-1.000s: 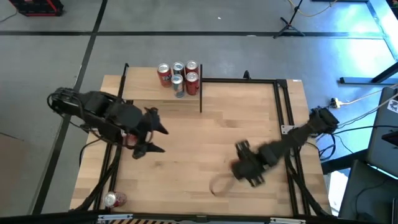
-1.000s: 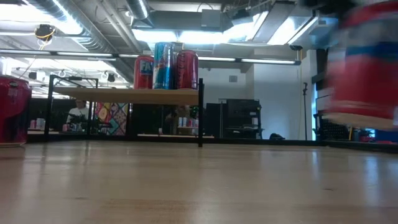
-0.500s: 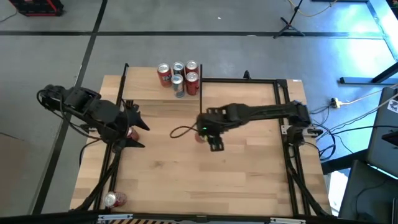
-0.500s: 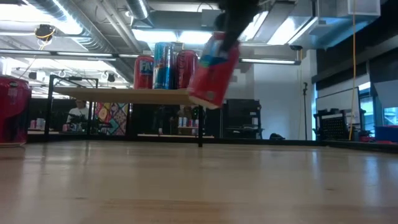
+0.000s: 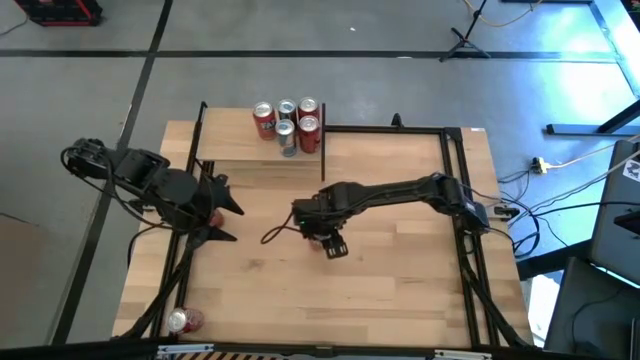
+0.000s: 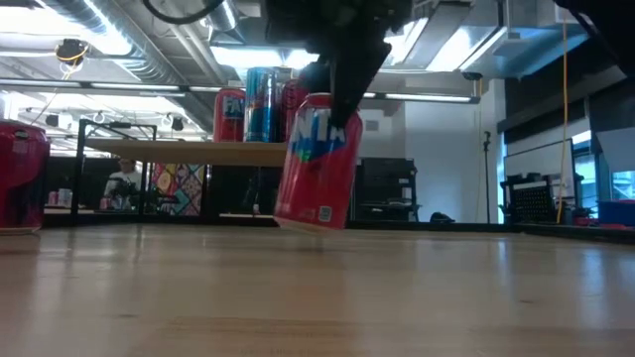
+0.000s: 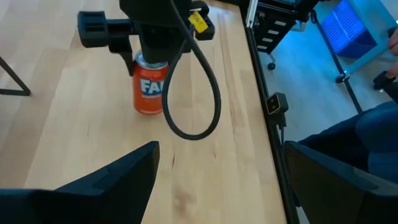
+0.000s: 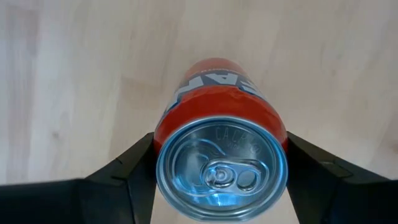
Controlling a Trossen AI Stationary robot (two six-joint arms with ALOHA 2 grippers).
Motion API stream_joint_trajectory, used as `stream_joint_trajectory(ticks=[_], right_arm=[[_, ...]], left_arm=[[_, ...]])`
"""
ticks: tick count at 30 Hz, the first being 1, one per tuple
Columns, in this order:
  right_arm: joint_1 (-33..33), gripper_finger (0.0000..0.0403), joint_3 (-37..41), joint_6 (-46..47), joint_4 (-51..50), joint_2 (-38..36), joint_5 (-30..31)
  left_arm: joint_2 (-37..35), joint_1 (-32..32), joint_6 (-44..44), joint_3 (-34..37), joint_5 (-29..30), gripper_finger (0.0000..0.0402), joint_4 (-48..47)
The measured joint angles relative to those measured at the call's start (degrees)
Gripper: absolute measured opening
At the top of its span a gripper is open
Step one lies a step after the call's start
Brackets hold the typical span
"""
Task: Place canned beverage on shelf
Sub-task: Put the red soda can on the shelf aligned with the other red soda can
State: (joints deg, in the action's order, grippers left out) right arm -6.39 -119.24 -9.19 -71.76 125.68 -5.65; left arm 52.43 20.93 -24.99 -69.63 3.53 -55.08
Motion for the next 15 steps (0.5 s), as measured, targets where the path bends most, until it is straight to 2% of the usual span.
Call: stream_joint_trajectory(ticks=[10,15], right_arm=[[0.04,0.0257,0.00,-0.09,1.68,0.71,0.06],[0.00,0.0324,1.11,-0.07,3.82,0.65,0.04]], left_arm=[[0.01,0.00,0.04,0.64,0.00,0.0330,2.18],[0.02,0.00,0.02,0.64,0.00,0.0330,2.18]])
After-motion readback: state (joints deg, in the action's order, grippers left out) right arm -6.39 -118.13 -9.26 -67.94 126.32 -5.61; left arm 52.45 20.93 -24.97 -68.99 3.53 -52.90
